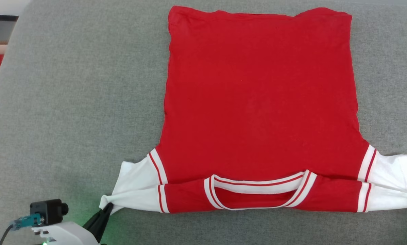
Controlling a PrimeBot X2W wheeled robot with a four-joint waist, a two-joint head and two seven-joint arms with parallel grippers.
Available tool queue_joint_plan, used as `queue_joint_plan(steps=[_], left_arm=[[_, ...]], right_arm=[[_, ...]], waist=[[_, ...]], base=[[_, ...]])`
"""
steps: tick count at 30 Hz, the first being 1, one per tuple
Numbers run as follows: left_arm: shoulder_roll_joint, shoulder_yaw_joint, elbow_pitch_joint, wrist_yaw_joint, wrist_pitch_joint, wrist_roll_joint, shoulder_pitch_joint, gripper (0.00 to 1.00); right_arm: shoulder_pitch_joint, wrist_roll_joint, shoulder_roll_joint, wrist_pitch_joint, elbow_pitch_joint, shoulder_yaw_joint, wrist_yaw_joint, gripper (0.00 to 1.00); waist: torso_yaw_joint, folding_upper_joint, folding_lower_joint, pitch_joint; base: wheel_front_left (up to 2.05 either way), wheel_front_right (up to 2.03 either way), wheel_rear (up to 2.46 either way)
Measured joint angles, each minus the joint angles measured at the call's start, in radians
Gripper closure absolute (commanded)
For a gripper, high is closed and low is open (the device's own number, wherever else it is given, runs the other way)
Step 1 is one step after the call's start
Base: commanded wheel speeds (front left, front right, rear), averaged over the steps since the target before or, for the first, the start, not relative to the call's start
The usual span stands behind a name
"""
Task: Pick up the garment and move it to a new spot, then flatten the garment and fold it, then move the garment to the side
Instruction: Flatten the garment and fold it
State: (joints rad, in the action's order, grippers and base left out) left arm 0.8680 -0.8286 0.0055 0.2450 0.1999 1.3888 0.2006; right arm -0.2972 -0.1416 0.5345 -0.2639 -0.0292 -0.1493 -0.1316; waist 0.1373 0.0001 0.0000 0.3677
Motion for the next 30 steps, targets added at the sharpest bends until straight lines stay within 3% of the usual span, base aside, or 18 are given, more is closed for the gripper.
queue_joint_plan(steps=[5, 8, 22, 26, 30], left_arm=[[-0.014, -0.004, 0.012, 0.0, 0.0, -0.01, 0.006, 1.0], [-0.023, -0.008, 0.02, 0.0, 0.003, -0.021, 0.013, 1.0], [-0.074, -0.017, 0.032, -0.003, 0.025, -0.069, 0.045, 1.0], [-0.088, -0.022, 0.033, -0.003, 0.029, -0.08, 0.049, 1.0], [-0.103, -0.031, 0.034, -0.001, 0.028, -0.084, 0.051, 1.0]], right_arm=[[0.001, -0.018, -0.016, 0.0, -0.006, 0.025, 0.0, 0.99], [0.01, -0.038, -0.024, 0.0, -0.017, 0.03, 0.0, 0.0], [0.036, -0.227, -0.028, 0.0, -0.141, 0.075, 0.0, 0.0], [0.115, -0.282, -0.03, 0.014, -0.149, 0.095, 0.0, 0.0], [0.257, -0.321, -0.028, 0.105, -0.136, 0.13, 0.0, 0.0]], waist=[[0.0, 0.0, 0.0, 0.007], [-0.001, 0.0, 0.0, 0.008], [-0.005, 0.0, -0.0001, -0.011], [-0.006, 0.0, 0.0, -0.021], [-0.002, 0.0, 0.0, -0.036]], base=[[0.0, 0.0, 0.0], [0.0, 0.0, 0.0], [0.0, 0.0, 0.0], [0.0, 0.0, 0.0], [0.0, 0.0, 0.0]])
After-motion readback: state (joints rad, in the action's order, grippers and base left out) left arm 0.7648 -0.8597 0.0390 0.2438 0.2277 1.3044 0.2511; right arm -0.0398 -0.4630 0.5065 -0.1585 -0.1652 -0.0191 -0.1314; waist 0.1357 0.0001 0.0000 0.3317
